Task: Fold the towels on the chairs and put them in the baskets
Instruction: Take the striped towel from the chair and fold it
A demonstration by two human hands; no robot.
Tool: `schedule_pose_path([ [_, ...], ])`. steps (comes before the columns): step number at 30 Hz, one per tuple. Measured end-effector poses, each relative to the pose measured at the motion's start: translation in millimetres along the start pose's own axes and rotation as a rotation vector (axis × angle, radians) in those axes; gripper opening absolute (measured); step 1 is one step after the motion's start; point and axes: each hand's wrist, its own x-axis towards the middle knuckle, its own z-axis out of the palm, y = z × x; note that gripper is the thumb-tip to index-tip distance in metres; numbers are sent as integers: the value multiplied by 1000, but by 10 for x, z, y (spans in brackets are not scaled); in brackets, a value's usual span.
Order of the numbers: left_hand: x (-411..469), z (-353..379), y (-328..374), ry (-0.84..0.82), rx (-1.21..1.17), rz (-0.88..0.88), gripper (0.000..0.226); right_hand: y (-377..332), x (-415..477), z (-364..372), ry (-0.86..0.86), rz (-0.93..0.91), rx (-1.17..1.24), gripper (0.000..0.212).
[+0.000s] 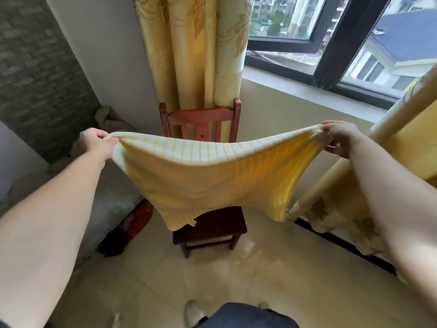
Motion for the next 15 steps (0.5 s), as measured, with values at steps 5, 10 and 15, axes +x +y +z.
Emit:
schedule_pose_path([
  [5,-270,-250,-59,-25,115,40,27,62,-222,-152,-83,-144,22,27],
  [10,-545,-429,-115,-40,115,22,31,186,-272,-434,-188,-287,-268,73],
  [15,-974,-504,-207,-238,90,7,50,568,-247,-778,61,-472,-840,45],
])
